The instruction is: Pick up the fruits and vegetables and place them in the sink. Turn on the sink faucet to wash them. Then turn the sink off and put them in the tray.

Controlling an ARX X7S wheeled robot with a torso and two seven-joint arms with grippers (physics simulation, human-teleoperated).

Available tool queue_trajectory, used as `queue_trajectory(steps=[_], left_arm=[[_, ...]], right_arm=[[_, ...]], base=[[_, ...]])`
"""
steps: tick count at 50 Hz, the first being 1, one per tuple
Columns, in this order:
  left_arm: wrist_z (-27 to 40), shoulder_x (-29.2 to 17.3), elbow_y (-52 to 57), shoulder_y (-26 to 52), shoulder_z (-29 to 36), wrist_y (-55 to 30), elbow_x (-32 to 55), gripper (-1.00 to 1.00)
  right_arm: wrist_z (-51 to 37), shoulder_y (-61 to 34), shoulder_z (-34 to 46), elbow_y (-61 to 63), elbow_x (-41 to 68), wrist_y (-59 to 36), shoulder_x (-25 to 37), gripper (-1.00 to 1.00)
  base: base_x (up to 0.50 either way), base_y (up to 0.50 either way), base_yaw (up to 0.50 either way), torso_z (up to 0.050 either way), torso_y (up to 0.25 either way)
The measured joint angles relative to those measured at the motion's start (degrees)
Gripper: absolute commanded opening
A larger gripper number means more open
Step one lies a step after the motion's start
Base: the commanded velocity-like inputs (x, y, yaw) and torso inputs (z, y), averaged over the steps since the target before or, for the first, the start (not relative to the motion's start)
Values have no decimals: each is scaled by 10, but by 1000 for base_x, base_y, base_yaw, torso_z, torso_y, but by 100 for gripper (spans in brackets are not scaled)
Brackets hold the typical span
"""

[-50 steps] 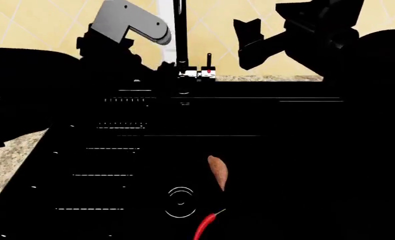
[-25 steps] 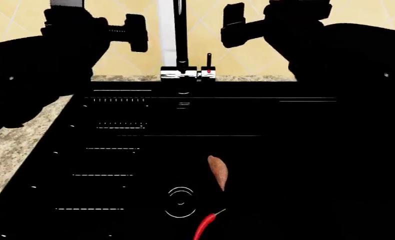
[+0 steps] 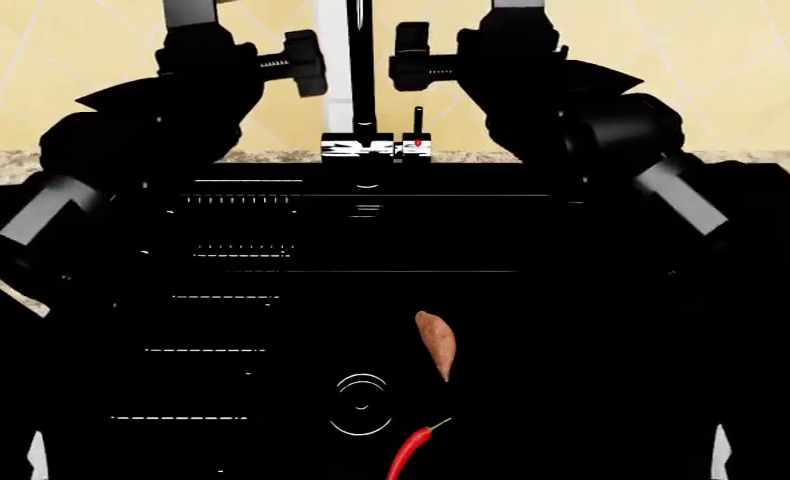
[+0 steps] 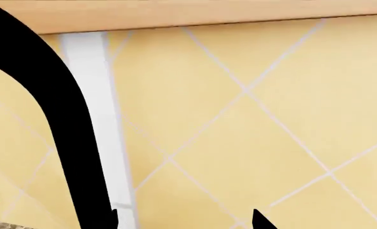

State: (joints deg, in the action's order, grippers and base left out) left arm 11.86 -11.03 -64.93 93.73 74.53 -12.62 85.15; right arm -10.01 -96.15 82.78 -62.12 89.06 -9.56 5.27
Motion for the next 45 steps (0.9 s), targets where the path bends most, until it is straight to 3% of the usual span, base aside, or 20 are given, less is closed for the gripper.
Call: queue_trajectory(steps=[22, 26, 34, 45], left_arm=[[-27, 44, -89, -1, -66, -26, -45, 100], [-28, 46, -93, -1, -93, -31, -72, 100], [-31, 51, -97, -6, -165, -47, -149, 100], [-46, 59, -100, -16, -324, -74, -304, 100]], right_arm=[[12, 36, 76, -65, 77, 5, -47, 100], [12, 39, 78, -65, 78, 5, -49, 100], [12, 45, 82, -66, 82, 5, -51, 100], [11, 49, 84, -68, 86, 14, -52, 100]], base=[[0, 0, 0, 0, 0], [0, 0, 0, 0, -244], [0, 0, 0, 0, -233], [0, 0, 0, 0, 0]])
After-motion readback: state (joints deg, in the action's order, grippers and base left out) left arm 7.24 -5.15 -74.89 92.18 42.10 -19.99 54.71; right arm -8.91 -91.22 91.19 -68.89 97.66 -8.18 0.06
